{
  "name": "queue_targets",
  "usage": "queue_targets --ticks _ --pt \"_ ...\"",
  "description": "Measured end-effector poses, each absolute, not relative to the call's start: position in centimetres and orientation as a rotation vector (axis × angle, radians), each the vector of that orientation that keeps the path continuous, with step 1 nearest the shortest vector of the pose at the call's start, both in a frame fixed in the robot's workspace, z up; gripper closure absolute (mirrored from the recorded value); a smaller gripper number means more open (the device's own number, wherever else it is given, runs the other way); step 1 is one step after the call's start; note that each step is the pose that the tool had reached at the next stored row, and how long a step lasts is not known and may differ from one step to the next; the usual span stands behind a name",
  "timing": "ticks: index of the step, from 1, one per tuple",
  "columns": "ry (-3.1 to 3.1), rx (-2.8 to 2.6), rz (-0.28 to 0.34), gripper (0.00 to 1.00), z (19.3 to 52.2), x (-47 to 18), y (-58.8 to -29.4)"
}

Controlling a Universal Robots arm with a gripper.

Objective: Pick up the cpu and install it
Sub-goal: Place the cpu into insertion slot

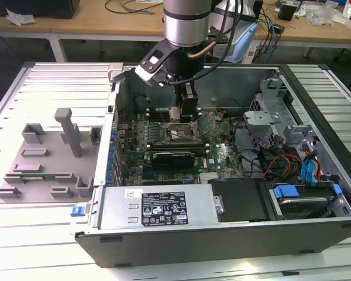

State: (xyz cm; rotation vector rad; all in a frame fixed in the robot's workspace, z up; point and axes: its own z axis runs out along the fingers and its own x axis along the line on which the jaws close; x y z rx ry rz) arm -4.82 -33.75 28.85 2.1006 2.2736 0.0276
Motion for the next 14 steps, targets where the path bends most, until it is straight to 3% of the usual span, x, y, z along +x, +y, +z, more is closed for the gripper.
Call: queue_targets --ticks 14 --pt "2.252 2.124 0.028 0.45 26.4 -4.1 -33.2"
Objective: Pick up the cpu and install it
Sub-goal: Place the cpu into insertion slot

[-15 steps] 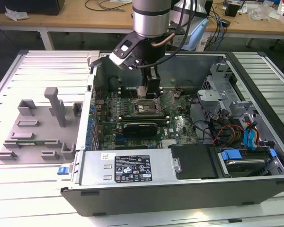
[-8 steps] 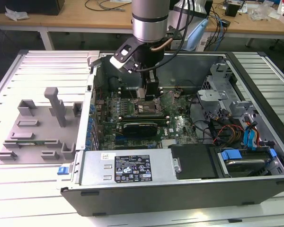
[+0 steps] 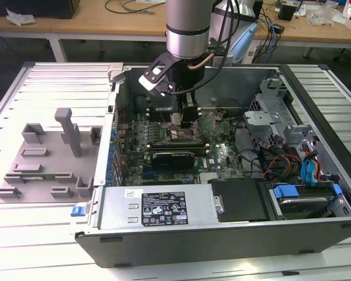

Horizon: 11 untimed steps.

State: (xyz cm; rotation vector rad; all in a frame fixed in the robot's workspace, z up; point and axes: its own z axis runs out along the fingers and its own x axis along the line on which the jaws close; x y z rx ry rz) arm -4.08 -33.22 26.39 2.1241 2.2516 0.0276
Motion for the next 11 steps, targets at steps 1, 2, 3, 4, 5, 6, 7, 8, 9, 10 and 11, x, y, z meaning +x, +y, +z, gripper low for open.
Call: queue_targets --ticks 1,2,3,4,5,6,7,8,9,10,11 --pt "2.252 2.124 0.027 0.45 26.39 -3.77 -33.23" --pt "2.251 2.124 0.027 0.45 26.39 -3.77 -33.23" --pt "2.252 2.124 0.027 0.45 26.32 -3.73 -33.22" --pt "2.252 2.124 0.027 0.45 26.2 -3.7 -33.22" --pt "2.251 2.124 0.027 0.45 26.06 -3.67 -33.22" --pt "2.252 2.124 0.027 0.45 26.05 -3.64 -33.23" --pt "2.251 2.125 0.027 0.45 26.01 -3.48 -33.22" --pt "2.249 2.126 0.027 0.45 25.97 -3.22 -33.22" --pt "2.248 2.128 0.027 0.45 25.91 -2.94 -33.22" --pt "2.247 2.129 0.027 0.45 25.82 -2.79 -33.22" --pt "2.247 2.129 0.027 0.45 25.72 -2.78 -33.19"
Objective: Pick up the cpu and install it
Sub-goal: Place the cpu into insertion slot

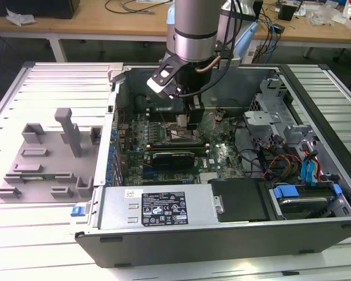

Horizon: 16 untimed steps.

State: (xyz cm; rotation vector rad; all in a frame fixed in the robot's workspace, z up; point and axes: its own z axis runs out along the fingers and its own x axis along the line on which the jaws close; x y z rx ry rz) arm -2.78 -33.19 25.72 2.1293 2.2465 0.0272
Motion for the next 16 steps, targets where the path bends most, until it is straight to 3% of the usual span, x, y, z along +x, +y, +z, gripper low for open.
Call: queue_targets --ticks 16 --pt "2.236 2.139 0.028 0.45 23.7 -3.0 -32.5"
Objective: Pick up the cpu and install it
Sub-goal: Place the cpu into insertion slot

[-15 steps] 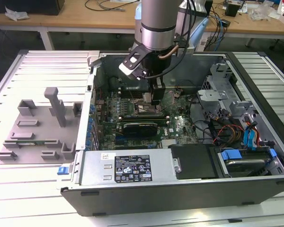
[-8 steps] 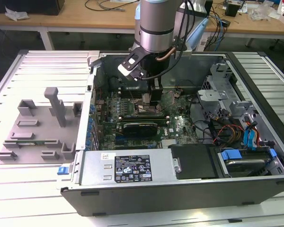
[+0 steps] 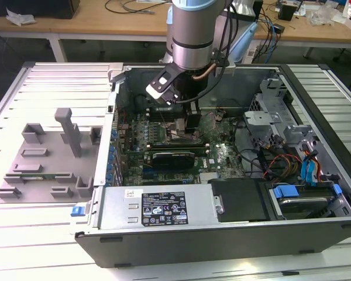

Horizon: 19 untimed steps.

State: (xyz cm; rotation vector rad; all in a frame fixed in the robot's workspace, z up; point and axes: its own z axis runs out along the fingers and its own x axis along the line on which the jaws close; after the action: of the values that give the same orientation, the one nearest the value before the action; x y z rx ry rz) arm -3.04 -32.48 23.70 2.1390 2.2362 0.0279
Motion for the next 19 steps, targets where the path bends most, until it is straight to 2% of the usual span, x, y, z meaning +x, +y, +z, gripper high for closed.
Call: queue_targets --ticks 19 --pt "2.236 2.139 0.028 0.45 21.5 -3.9 -31.5"
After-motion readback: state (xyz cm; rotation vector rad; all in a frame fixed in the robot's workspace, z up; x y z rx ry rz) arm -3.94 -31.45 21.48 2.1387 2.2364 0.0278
